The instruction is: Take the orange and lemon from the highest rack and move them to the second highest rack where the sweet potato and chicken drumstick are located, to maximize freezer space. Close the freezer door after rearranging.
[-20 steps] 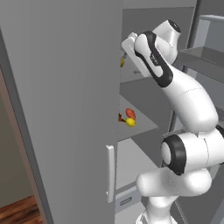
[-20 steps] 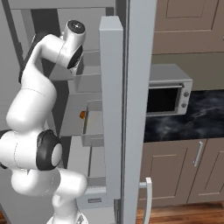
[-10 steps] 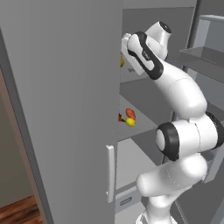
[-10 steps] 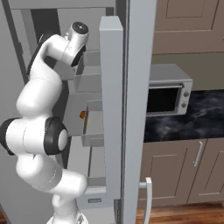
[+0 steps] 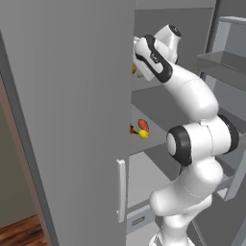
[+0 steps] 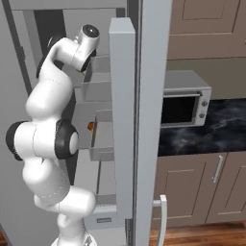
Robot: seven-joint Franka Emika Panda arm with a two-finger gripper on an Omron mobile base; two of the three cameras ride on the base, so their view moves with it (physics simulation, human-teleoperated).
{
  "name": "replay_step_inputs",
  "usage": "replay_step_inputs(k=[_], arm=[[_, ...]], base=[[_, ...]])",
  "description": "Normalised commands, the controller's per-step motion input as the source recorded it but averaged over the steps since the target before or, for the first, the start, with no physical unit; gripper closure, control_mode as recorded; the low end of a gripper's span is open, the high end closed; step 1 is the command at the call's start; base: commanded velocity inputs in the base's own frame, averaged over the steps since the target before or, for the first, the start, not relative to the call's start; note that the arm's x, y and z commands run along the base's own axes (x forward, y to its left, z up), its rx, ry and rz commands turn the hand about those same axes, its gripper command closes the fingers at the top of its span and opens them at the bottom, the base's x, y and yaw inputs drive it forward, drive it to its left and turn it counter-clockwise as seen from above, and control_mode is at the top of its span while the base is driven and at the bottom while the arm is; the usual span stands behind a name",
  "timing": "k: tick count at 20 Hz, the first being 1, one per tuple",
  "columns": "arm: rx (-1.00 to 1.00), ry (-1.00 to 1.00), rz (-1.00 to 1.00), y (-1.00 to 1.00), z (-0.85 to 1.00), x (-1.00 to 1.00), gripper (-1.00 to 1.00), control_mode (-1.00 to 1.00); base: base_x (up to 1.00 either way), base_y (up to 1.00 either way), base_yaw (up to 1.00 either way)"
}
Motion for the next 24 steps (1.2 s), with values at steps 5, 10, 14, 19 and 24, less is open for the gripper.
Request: replay_step_inputs(k=[5, 10, 14, 19, 24], arm=[[0.00, 0.00, 0.00, 0.11, -0.16, 0.28, -1.00, -1.00], [0.00, 0.00, 0.00, 0.16, -0.25, 0.16, -1.00, -1.00], [0.00, 0.01, 0.00, 0.22, -0.35, 0.08, -1.00, -1.00], [0.00, 0.00, 0.00, 0.20, -0.38, 0.03, 1.00, -1.00], [0.00, 0.00, 0.00, 0.06, -0.27, -0.04, 1.00, -1.00]], base=[[0.00, 0.00, 0.00], [0.00, 0.00, 0.00], [0.00, 0.00, 0.00], [0.00, 0.00, 0.00], [0.00, 0.00, 0.00]])
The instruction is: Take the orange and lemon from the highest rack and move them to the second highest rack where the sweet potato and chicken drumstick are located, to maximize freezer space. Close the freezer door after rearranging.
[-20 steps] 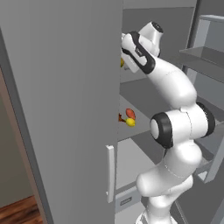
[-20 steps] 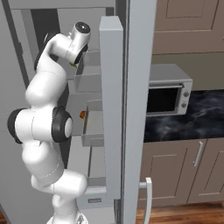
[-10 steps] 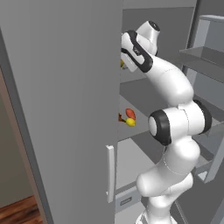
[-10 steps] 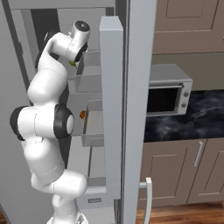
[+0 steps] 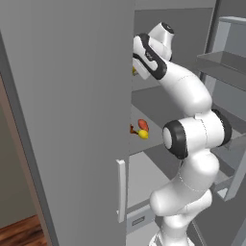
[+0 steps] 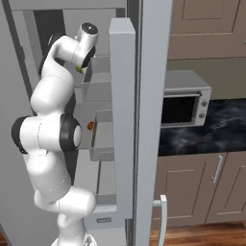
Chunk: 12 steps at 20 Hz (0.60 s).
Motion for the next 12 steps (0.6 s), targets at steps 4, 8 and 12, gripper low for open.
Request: replay_step_inputs(k=[4, 8, 12], arm=[[0.00, -0.05, 0.00, 0.00, -0.26, -0.57, 1.00, -1.00], [0.00, -0.22, 0.00, 0.00, -0.40, -0.97, 1.00, -1.00], [0.00, -0.35, -0.01, 0.00, -0.34, -1.00, 1.00, -1.00]], base=[[0.00, 0.00, 0.00], [0.00, 0.00, 0.00], [0.00, 0.00, 0.00]])
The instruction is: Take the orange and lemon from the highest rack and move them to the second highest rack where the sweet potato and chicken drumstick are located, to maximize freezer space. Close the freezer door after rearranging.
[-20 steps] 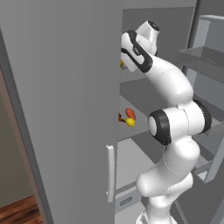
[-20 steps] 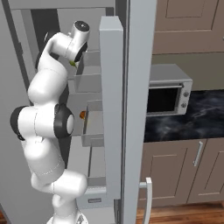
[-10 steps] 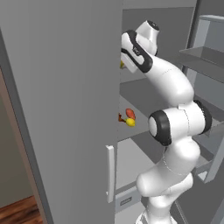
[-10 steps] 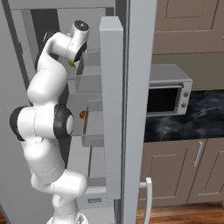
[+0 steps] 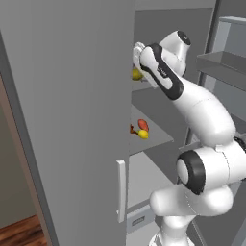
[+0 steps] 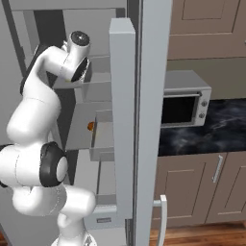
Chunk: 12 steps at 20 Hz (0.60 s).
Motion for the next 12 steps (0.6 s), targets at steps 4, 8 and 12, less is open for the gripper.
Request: replay_step_inputs(k=[4, 8, 12], arm=[[0.03, -0.27, -0.07, 0.00, -0.06, -1.00, 1.00, -1.00], [0.04, -0.10, -0.08, 0.00, 0.00, -1.00, 1.00, -1.00], [0.01, -0.01, -0.04, -0.02, -0.11, -1.00, 1.00, -1.00]], base=[[0.00, 0.00, 0.00], [0.00, 0.00, 0.00], [0.00, 0.00, 0.00]])
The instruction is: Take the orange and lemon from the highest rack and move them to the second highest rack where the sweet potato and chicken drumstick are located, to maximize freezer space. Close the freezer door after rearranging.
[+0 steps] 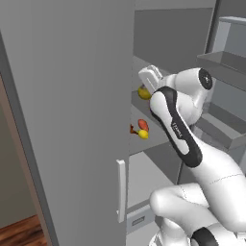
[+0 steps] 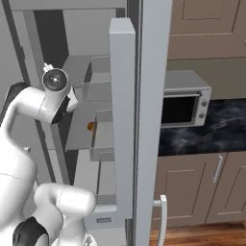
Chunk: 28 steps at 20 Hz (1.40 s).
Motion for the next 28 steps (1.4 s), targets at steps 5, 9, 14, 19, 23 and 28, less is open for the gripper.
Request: replay_step_inputs(k=[5, 9, 14, 19, 23, 28], arm=[[-0.02, 0.04, 0.00, -0.09, -0.65, -0.75, 1.00, -1.00], [-0.02, 0.19, 0.00, -0.10, -0.62, -0.27, 1.00, -1.00], [-0.01, 0.11, -0.05, -0.05, -0.44, 0.01, 1.00, -1.00], [0.00, 0.04, -0.13, -0.02, -0.33, 0.25, 1.00, -1.00], [0.00, 0.13, -0.08, -0.02, -0.27, 0.39, 1.00, -1.00], [0.00, 0.16, 0.00, -0.13, -0.26, 0.52, 1.00, -1.00]], base=[[0.00, 0.00, 0.00], [0.00, 0.00, 0.00], [0.00, 0.00, 0.00], [0.00, 0.00, 0.00], [0.00, 0.00, 0.00], [0.00, 0.00, 0.00]])
